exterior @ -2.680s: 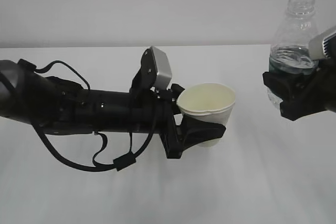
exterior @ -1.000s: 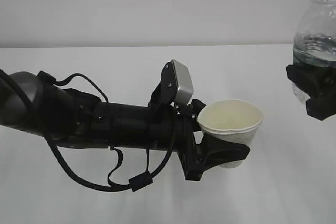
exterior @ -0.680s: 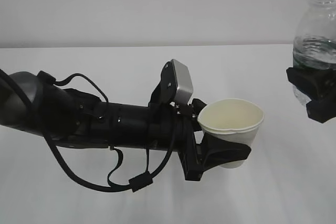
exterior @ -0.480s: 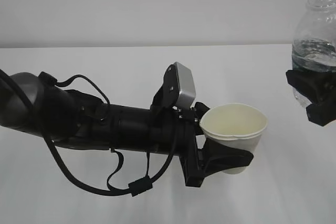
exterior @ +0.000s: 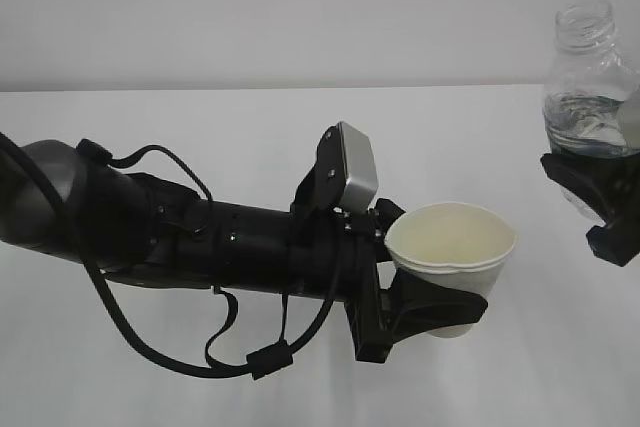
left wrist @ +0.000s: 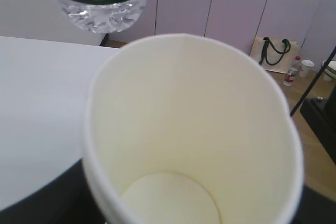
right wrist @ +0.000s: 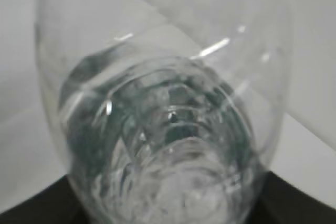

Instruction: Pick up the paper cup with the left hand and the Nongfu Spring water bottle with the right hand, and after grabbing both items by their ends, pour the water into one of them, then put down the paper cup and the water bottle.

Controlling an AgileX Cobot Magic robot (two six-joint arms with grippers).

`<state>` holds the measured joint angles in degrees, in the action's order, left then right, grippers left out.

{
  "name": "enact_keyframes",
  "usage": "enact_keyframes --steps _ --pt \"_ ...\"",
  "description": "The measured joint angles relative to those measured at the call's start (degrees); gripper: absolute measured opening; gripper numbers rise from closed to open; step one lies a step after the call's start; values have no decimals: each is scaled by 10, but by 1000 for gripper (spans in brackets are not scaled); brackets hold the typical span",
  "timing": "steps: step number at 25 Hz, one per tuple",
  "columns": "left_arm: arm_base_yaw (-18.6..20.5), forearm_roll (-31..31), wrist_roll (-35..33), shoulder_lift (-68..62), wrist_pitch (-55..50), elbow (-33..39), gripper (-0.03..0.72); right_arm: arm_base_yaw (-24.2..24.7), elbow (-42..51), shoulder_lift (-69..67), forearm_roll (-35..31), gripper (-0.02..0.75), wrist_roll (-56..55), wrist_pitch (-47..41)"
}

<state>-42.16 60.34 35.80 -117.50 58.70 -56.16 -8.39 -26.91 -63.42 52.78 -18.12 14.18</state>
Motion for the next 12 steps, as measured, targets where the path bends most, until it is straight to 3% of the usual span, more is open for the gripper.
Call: enact_keyframes --steps 12 --pt "0 21 0 0 0 0 476 0 0 0 53 419 4 -16"
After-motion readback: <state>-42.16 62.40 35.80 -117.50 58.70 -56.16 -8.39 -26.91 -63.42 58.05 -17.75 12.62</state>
